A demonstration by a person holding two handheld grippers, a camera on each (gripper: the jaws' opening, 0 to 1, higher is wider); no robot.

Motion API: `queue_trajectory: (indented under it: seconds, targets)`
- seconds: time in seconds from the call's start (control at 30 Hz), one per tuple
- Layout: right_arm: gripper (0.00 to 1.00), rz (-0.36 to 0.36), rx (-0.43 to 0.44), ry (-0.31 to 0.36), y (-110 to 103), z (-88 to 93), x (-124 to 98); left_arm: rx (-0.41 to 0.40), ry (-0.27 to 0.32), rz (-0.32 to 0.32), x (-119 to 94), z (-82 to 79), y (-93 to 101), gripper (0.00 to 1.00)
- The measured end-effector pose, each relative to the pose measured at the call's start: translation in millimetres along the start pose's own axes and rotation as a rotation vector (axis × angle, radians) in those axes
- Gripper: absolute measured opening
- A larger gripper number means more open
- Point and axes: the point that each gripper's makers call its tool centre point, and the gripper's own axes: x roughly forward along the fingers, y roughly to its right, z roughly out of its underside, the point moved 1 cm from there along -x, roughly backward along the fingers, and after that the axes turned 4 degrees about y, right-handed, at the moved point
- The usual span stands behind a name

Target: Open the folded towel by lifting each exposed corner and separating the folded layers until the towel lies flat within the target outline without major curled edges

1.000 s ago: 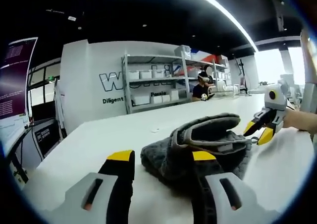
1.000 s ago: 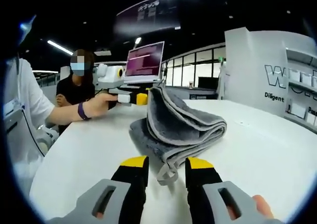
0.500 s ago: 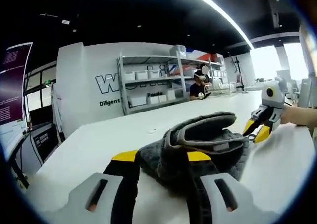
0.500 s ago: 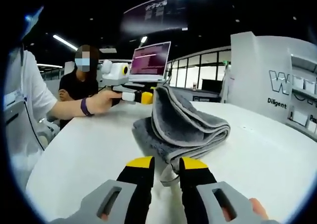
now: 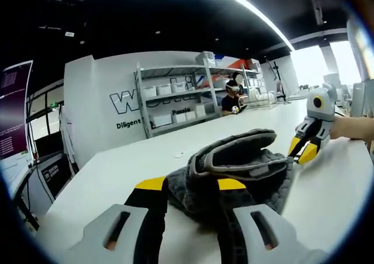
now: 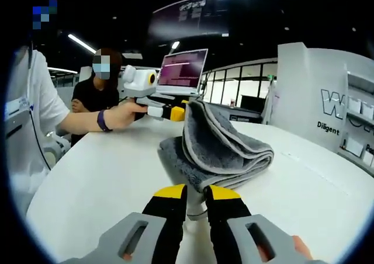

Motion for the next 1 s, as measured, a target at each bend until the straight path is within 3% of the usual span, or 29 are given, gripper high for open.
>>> queue_trajectory:
  seconds: [0.5,1.0]
  targets:
    - [0.0,0.002,-0.021,-0.016,1.6,3.5,1.1,0.017,0.0,0.013,0.5,-0.5,2.3,0.26]
    - [0.0,0.01,-0.023,-0.016,4.3,3.4,-0.6,0.021,-0.001,0.052,0.4,-0.4,11.2,0.18]
